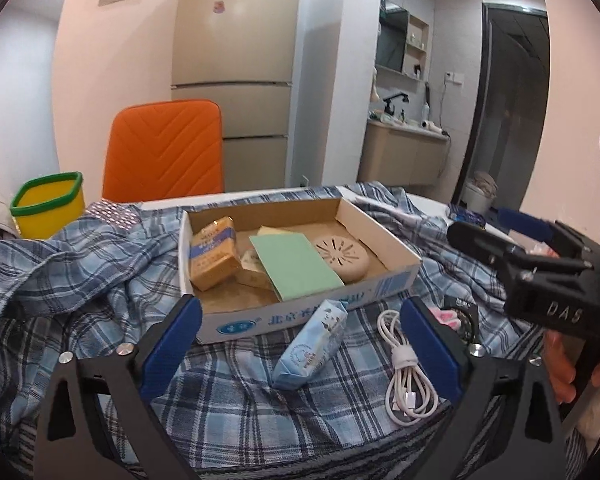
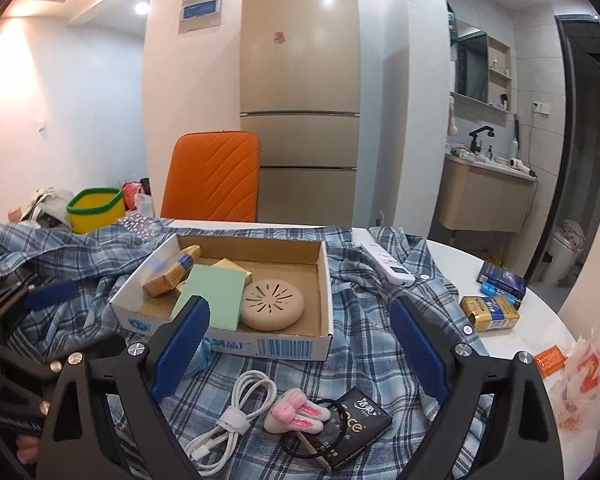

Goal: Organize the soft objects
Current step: 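Lower the left gripper onto the light blue tissue pack and close it, then lift the tissue pack with the left gripper while the right gripper grasps the white cable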

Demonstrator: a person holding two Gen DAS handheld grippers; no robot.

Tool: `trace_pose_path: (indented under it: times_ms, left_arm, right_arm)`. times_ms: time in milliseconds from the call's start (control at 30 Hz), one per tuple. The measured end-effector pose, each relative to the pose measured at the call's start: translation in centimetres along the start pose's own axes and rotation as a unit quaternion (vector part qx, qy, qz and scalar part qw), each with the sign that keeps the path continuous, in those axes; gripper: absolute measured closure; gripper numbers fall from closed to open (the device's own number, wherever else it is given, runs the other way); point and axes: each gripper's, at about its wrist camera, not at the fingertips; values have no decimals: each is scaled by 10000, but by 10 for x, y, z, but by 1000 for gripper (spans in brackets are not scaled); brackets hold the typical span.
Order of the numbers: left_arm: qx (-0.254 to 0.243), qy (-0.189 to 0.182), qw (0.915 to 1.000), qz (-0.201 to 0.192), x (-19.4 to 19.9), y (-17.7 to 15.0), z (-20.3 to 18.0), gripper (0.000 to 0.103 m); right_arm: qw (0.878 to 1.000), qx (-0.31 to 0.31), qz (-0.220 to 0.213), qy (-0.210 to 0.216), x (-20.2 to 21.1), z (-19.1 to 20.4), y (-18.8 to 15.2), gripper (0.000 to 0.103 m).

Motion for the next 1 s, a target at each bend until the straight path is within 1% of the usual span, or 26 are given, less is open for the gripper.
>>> trace_pose_path:
  times_ms: [67,167,233,267,333,367,400,433,500,600,700,733,800,833,900,1000]
  left_arm:
    - [-47,-78,9996,281,-10,-1,-2,7]
    - [-178,-50,9967,792,-28,-5,-7,16]
    - [-245,-20,9942,1051,-37,-9,-9,25]
    - [-258,-6,9928,1171,-41,-11,-9,28]
    - [-228,-31,9906,1346,-46,-14,-8,42]
    - [-204,-45,9898,1407,-49,-15,-7,47]
    - [-178,-41,9887,1486,-51,-16,-5,57]
    - [-172,-29,9877,1556,-53,-17,-5,62]
    - [-196,-38,9858,1668,-55,-20,-5,64]
    - [-243,-37,9856,1674,-55,-20,-6,65]
    - [-272,-14,9838,1772,-57,-21,-6,65]
    - [-298,5,9828,1820,-59,-21,-8,67]
    - [-359,73,9817,1869,-61,-22,-9,74]
    - [-375,50,9828,1808,-59,-22,-10,79]
    - [-382,-74,9870,1561,-50,-19,-11,82]
    - [-396,-50,9927,1139,-34,-16,-12,83]
  right_arm:
    - [10000,-57,-9,7,0,-2,1,10]
    - [9999,-147,-2,22,0,-6,1,10]
    - [9998,-180,18,24,-1,-7,1,10]
    - [9998,-194,26,30,-1,-7,1,10]
    - [9997,-232,47,51,-2,-9,1,10]
    - [9997,-245,50,56,-2,-9,1,10]
    - [9996,-253,52,62,-2,-9,1,10]
    - [9996,-250,58,66,-3,-9,1,10]
    - [9997,-249,61,59,-3,-9,1,10]
    - [9997,-228,101,52,-4,-9,0,10]
    - [9996,-237,151,82,-6,-10,0,10]
    - [9995,-247,175,100,-6,-10,-1,10]
    - [9993,-269,217,114,-8,-11,-1,10]
    - [9993,-272,230,112,-8,-11,-1,10]
    - [9992,-275,252,109,-9,-11,-1,10]
    - [9991,-286,270,141,-9,-11,-1,10]
Point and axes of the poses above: each gripper's, at about its wrist camera, not at the fingertips, and x roughly against the way its jaws point, z to its left, y to its top, and after that the axes turned 2 degrees about x, right-handed
